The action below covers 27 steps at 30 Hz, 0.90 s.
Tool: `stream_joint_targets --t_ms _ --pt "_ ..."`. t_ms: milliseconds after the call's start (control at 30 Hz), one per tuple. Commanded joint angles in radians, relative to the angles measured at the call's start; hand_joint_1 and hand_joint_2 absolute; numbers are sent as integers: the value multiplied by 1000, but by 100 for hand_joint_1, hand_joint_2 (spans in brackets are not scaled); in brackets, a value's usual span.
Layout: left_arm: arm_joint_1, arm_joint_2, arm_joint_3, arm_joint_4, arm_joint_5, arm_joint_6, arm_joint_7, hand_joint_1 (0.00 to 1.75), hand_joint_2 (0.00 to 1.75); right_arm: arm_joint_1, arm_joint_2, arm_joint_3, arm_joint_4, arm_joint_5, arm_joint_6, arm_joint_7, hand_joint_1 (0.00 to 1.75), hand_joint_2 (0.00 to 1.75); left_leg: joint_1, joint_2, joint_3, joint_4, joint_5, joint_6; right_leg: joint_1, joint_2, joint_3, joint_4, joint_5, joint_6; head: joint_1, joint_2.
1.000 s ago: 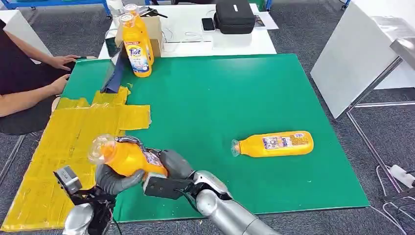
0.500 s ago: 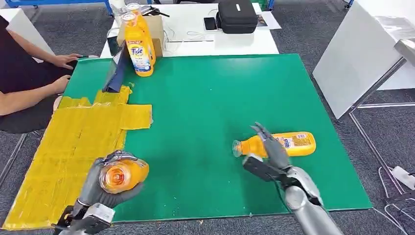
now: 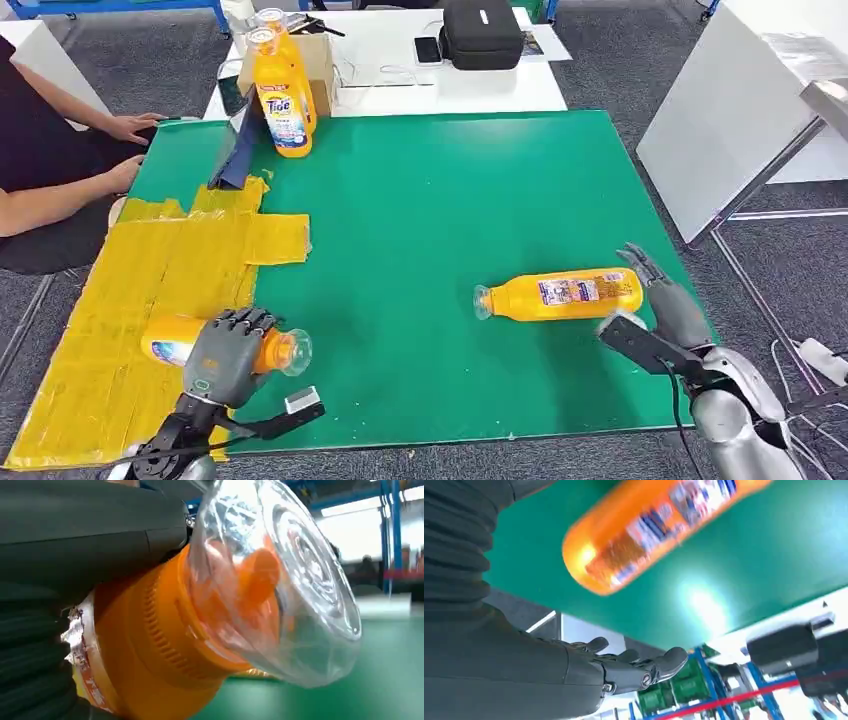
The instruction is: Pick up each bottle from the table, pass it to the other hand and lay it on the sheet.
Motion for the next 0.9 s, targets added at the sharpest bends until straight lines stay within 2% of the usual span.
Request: stream_joint_targets --t_ms 33,233,333,367,400,500,567,733,900 --pt "-114 67 -79 250 -10 -5 19 175 175 -114 2 62 118 2 11 7 0 175 1 1 6 -2 -1 -1 1 4 5 -2 -1 -3 0 0" --pt "-112 78 -88 242 -3 -39 24 175 175 -113 -5 69 114 1 8 10 0 175 1 2 5 -1 -1 -1 0 4 5 -1 -1 -2 0 0" --pt "-161 130 -103 364 48 -136 14 175 175 -199 9 120 199 3 13 7 0 175 0 3 4 -1 -1 -1 0 5 4 0 -1 -2 0 0" --pt "-168 153 -105 395 73 -143 -2 0 175 -234 15 139 237 4 16 7 0 175 0 3 3 -1 0 -1 0 5 3 -1 0 -2 0 0" --pt "-173 160 -100 427 86 -126 -7 0 175 -268 22 159 273 4 17 6 0 175 1 6 6 -1 -1 -2 0 9 5 -1 0 -3 0 0" --pt "-166 154 -76 450 100 -95 -17 0 175 -307 25 206 332 1 19 5 0 175 0 7 7 -2 -1 -2 0 10 5 -1 1 -3 0 0" --pt "-155 160 -74 426 100 -96 -18 0 175 -315 25 223 353 11 15 9 0 175 0 4 5 -2 0 -2 0 6 4 -1 1 -2 0 0" --pt "-134 172 -68 372 119 -91 -40 0 175 -354 31 267 429 23 18 8 0 175 1 6 10 -2 0 -2 1 9 9 -1 0 -3 0 0" --pt "-84 156 -17 275 230 -54 -130 0 175 -380 34 321 486 30 14 6 0 175 1 6 10 -1 -1 -2 1 9 9 0 0 -3 0 0"
